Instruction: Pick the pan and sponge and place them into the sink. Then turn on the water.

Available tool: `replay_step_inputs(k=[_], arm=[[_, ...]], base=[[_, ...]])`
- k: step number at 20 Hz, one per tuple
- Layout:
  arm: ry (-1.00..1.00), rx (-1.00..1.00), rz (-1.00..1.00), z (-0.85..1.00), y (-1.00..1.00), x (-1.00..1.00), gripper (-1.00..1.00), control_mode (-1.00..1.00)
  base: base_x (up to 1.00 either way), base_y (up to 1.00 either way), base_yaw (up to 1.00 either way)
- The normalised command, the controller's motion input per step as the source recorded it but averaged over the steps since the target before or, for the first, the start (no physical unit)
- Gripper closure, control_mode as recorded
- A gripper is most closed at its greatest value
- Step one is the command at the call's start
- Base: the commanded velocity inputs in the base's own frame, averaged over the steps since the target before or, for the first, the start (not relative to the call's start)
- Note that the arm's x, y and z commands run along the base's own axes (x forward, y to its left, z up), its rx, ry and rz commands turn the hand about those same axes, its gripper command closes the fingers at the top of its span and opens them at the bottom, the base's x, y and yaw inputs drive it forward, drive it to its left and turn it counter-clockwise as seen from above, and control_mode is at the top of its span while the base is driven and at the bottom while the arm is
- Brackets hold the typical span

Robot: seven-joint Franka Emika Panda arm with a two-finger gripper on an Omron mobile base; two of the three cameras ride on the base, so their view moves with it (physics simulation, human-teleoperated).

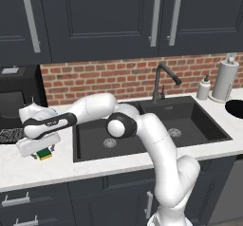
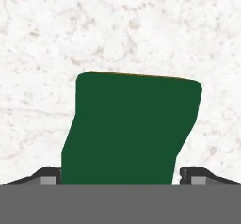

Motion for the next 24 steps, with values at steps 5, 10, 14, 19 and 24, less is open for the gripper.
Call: replay_step_inputs(k=[5,10,14,19,24], arm=[[0.00,0.00,0.00,-0.23,0.10,0.00,1.00,-1.00],[0.00,-0.01,0.00,-0.13,0.08,0.00,1.00,-1.00],[0.00,0.00,0.00,0.00,0.00,0.00,1.00,-1.00],[0.00,0.00,0.00,-0.02,0.00,-0.06,1.00,-1.00],[0.00,0.02,0.00,0.00,-0.25,-0.30,1.00,-1.00]], base=[[0.00,0.00,0.00],[0.00,0.00,0.00],[0.00,0.00,0.00],[0.00,0.00,0.00],[0.00,0.00,0.00]])
